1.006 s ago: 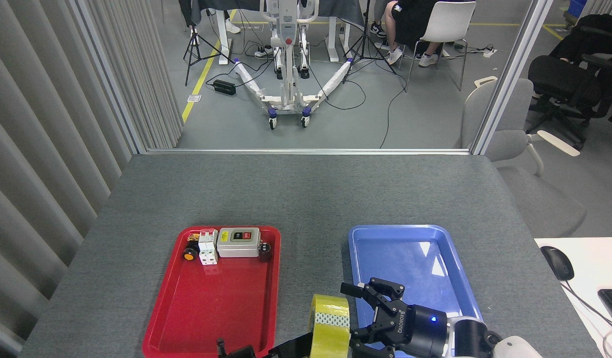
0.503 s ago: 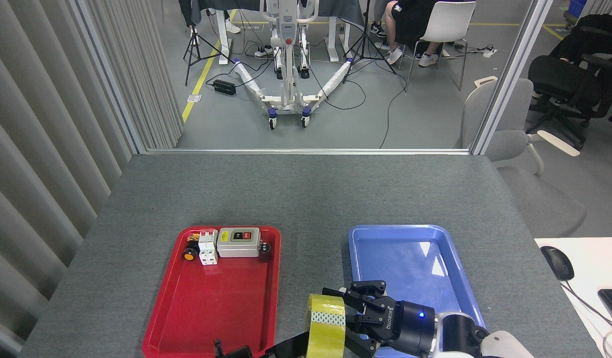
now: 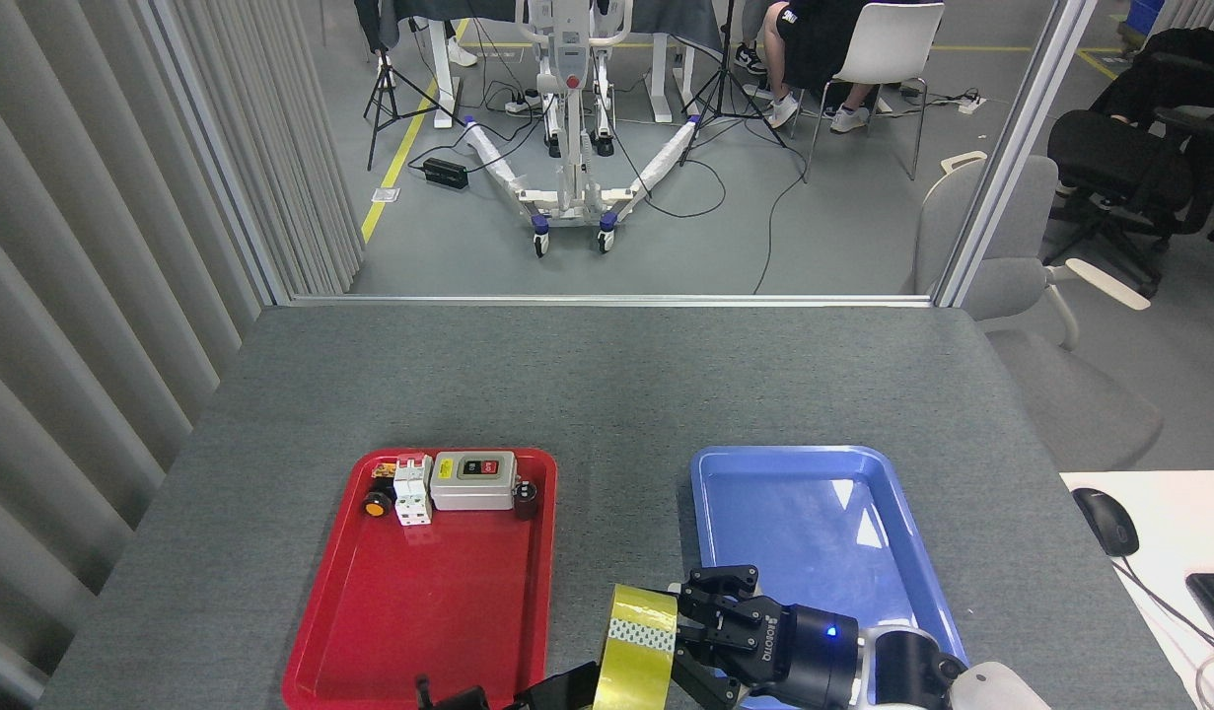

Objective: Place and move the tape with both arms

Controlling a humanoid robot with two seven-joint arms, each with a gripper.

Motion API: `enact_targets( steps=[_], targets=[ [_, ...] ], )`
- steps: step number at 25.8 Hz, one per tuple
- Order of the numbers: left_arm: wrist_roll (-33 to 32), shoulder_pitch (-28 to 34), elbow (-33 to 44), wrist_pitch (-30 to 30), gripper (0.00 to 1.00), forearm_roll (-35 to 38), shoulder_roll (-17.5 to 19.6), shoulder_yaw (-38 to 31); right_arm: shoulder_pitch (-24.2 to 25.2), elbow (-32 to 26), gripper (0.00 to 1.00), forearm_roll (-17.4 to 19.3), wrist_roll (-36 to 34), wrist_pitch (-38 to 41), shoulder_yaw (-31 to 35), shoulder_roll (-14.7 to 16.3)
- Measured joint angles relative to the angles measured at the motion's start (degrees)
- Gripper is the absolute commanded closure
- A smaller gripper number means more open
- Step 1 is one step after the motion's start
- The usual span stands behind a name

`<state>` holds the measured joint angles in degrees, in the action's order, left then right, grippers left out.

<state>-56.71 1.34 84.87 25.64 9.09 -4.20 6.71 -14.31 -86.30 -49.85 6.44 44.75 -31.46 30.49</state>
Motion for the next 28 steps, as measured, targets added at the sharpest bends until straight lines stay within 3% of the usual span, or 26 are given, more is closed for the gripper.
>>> enact_targets(
  steps=[5,14,18,22,25,28],
  targets=[
    [0.0,-0.5,-2.0,3.9,0.00,0.0,0.2,-1.0,0.2,0.0,0.76,0.0,0.0,0.2,0.0,0.1],
    [-0.1,-0.6,-2.3,5.7,0.00,0.0,0.9,-2.0,0.9,-0.5,0.77,0.5,-0.4,0.3,2.2,-0.1],
    [-0.2,-0.9,-2.4,6.0,0.00,0.1,1.2,-4.2,5.6,-0.8,0.76,0.7,-0.3,0.3,14.3,-2.5],
    [1.4,-2.5,-2.3,6.1,0.00,1.9,1.2,-10.0,8.9,-0.5,0.76,0.2,7.2,-2.6,29.0,-8.1],
    [8.0,-4.0,-1.8,6.1,0.00,11.9,1.2,-15.0,9.2,-0.2,0.76,-1.8,15.0,-10.1,36.5,-13.4],
    [23.1,-3.6,1.5,5.5,0.00,33.3,0.9,-17.5,8.7,-0.2,0.76,-4.8,21.1,-22.3,39.1,-15.2]
  ],
)
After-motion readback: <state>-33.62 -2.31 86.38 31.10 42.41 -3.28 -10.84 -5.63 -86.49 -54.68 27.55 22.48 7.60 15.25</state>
